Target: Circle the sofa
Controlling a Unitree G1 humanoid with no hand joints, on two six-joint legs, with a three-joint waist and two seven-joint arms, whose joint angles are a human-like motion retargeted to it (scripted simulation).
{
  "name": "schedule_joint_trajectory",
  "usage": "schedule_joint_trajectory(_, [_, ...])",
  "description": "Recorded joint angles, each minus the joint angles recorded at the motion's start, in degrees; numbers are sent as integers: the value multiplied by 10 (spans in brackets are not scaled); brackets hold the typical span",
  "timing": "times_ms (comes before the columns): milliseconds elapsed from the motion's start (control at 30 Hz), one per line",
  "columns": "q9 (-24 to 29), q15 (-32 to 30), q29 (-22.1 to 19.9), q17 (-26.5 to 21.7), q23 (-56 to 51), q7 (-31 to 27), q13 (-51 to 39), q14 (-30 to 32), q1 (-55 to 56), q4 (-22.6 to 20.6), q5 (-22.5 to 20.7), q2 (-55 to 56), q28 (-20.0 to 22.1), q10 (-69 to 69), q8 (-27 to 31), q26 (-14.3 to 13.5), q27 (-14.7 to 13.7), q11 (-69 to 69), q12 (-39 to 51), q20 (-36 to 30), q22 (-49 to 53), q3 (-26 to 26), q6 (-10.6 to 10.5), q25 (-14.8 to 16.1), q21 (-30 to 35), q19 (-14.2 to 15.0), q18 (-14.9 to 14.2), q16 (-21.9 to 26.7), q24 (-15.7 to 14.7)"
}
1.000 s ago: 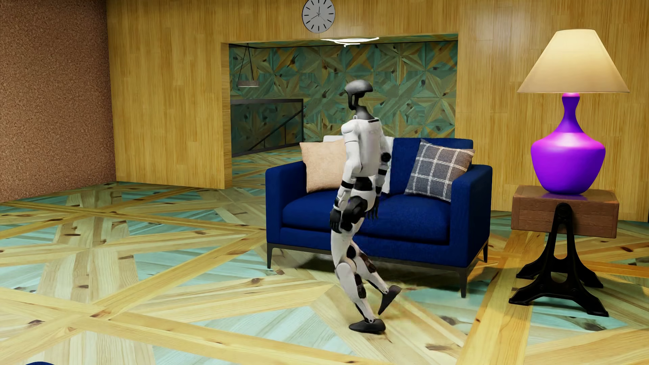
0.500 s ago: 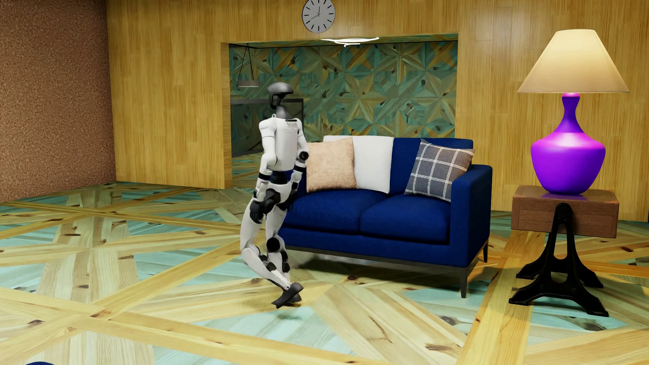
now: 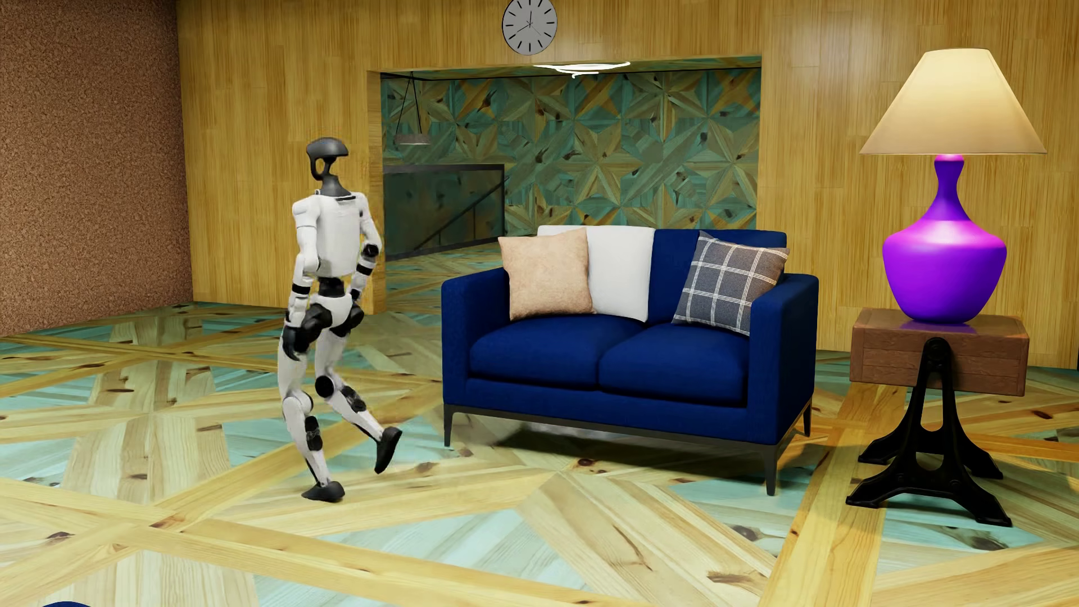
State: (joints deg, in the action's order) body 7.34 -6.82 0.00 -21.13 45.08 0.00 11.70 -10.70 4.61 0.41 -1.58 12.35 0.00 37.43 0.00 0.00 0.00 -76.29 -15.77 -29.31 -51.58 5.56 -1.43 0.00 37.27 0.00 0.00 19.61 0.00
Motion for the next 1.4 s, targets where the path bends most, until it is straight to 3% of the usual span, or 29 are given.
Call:
schedule_joint_trajectory(33, [5, -50, 0, 9, 51, 0, 3, -8, -48, 13, -8, 29, 0, -20, 0, 0, 0, 118, 11, -1, 22, -29, -6, 0, 30, 0, 0, 8, 0])
schedule_joint_trajectory(67, [-3, -75, 0, 15, 67, 0, 21, -19, -81, 12, -8, 63, 0, -44, 0, 0, 0, 252, 17, 13, 48, -55, -10, 0, 8, 0, 0, 9, 0])
schedule_joint_trajectory(100, [-8, -16, 0, 15, 82, 0, 35, -37, -129, 14, -14, 69, 0, -67, 0, 0, 0, 391, 21, 23, 69, -71, -12, 0, 5, 0, 0, 14, 0])
schedule_joint_trajectory(133, [-18, 185, 0, 11, 84, 0, 44, -61, -164, 3, -19, 68, 0, -85, 0, 0, 0, 465, 28, 43, 90, -80, -4, 0, 22, 0, 0, 21, 0])
schedule_joint_trajectory(167, [-33, 23, 0, 5, 84, 0, 57, -94, -184, 0, -14, 80, 0, -85, 0, 0, 0, 669, 31, 60, 105, -85, -1, 0, 34, 0, 0, 29, 0])
schedule_joint_trajectory(200, [-37, 1, 0, 2, 90, 0, 69, -115, -201, -9, -14, 92, 0, -83, 0, 0, 0, 686, 34, 76, 105, -93, 3, 0, 47, 0, 0, 33, 0])
schedule_joint_trajectory(233, [-32, 199, 0, 0, 98, 0, 74, -118, -218, -6, -24, 111, 0, -66, 0, 0, 0, 479, 29, 96, 100, -102, -4, 0, 56, 0, 0, 29, 0])
schedule_joint_trajectory(267, [-32, 133, 0, -2, 103, 0, 80, -94, -227, 0, -44, 113, 0, -28, 0, 0, 0, 460, 20, 114, 84, -105, -13, 0, 57, 0, 0, 24, 0])
schedule_joint_trajectory(333, [-23, -30, 0, -7, 120, 0, 89, 95, -164, 55, -98, 100, 0, 201, 0, 0, 0, 418, -1, 115, 40, -90, -49, 0, 54, 0, 0, 5, 0])
schedule_joint_trajectory(367, [-16, -43, 0, -9, 116, 0, 84, 87, -98, 71, -117, 81, 0, 331, 0, 0, 0, 399, -11, 112, 26, -79, -53, 0, 44, 0, 0, 2, 0])
schedule_joint_trajectory(400, [2, -34, 0, -13, 101, 0, 80, 22, -38, 80, -125, 34, 0, 393, 0, 0, 0, 406, -15, 99, 15, -78, -52, 0, 28, 0, 0, 1, 0])
schedule_joint_trajectory(500, [8, 69, 0, -20, 42, 0, 45, -21, 76, 68, -117, -73, 0, 180, 0, 0, 0, 432, -37, 78, -5, 14, -3, 0, 7, 0, 0, 12, 0])
schedule_joint_trajectory(533, [2, 106, 0, -20, 28, 0, 33, 5, 89, 71, -115, -104, 0, 56, 0, 0, 0, 447, -54, 90, -3, 29, 10, 0, -10, 0, 0, 16, 0])
schedule_joint_trajectory(600, [-18, 179, 0, -32, -10, 0, 12, 303, 124, 83, -106, -135, 0, -81, 0, 0, 0, 444, -82, 90, -7, 44, 27, 0, -50, 0, 0, 15, 0])
schedule_joint_trajectory(633, [-21, 219, 0, -42, -26, 0, 5, 344, 134, 99, -105, -164, 0, -63, 0, 0, 0, 434, -96, 86, -8, 55, 23, 0, -62, 0, 0, 15, 0])
schedule_joint_trajectory(667, [-13, 239, 0, -48, -39, 0, 2, 274, 119, 104, -105, -197, 0, -12, 0, 0, 0, 411, -109, 92, -6, 69, 23, 0, -67, 0, 0, 14, 0])
schedule_joint_trajectory(700, [-13, 214, 0, -44, -42, 0, -2, 186, 108, 90, -95, -186, 0, 9, 0, 0, 0, 363, -101, 75, -18, 83, 35, 0, -76, 0, 0, 16, 0])
schedule_joint_trajectory(733, [-9, 142, 0, -23, -28, 0, -8, 125, 90, 92, -85, -157, 0, 31, 0, 0, 0, 299, -87, 69, -32, 97, 47, 0, -99, 0, 0, 17, 0])
schedule_joint_trajectory(800, [3, -11, 0, -3, -23, 0, -27, 69, 43, 111, -62, -95, 0, 21, 0, 0, 0, 241, -49, 68, -47, 78, 67, 0, -47, 0, 0, 37, 0])
schedule_joint_trajectory(833, [1, -28, 0, 1, -35, 0, -19, 54, 20, 128, -51, -53, 0, 10, 0, 0, 0, 229, -43, 91, -35, 59, 69, 0, -40, 0, 0, 40, 0])
schedule_joint_trajectory(967, [-10, 11, 0, 10, 12, 0, 34, -19, -91, 160, 1, 85, 0, -15, 0, 0, 0, 297, -41, 104, 35, -9, 49, 0, 17, 0, 0, 40, 0])
schedule_joint_trajectory(1033, [-17, 38, 0, 4, 37, 0, 67, -44, -153, 148, 17, 139, 0, -37, 0, 0, 0, 383, -33, 100, 66, -40, 35, 0, 20, 0, 0, 34, 0])
schedule_joint_trajectory(1100, [-22, 121, 0, -7, 71, 0, 94, -73, -199, 125, 31, 182, 0, -54, 0, 0, 0, 438, -13, 100, 88, -74, 28, 0, 45, 0, 0, 38, 0])
schedule_joint_trajectory(1133, [-18, 120, 0, -13, 89, 0, 105, -87, -211, 124, 43, 200, 0, -50, 0, 0, 0, 442, 6, 84, 96, -101, 22, 0, 62, 0, 0, 42, 0])
schedule_joint_trajectory(1200, [-3, -44, 0, -18, 120, 0, 124, -70, -247, 139, 46, 254, 0, -38, 0, 0, 0, 365, 32, 79, 106, -145, 0, 0, 76, 0, 0, 51, 0])
schedule_joint_trajectory(1233, [0, -63, 0, -17, 144, 0, 119, -28, -261, 147, 31, 265, 0, -30, 0, 0, 0, 330, 29, 93, 105, -155, -13, 0, 92, 0, 0, 50, 0])
schedule_joint_trajectory(1300, [-18, 4, 0, -14, 151, 0, 126, 89, -204, 156, -2, 228, 0, 64, 0, 0, 0, 311, 10, 93, 81, -155, -24, 0, 101, 0, 0, 47, 0])
schedule_joint_trajectory(1333, [-22, 42, 0, -14, 134, 0, 133, 95, -153, 143, -20, 201, 0, 144, 0, 0, 0, 311, 7, 88, 66, -123, -27, 0, 83, 0, 0, 44, 0])
schedule_joint_trajectory(1400, [2, 87, 0, -16, 104, 0, 103, 37, -63, 123, -74, 89, 0, 312, 0, 0, 0, 358, -13, 73, 57, -51, -36, 0, 98, 0, 0, 40, 0])
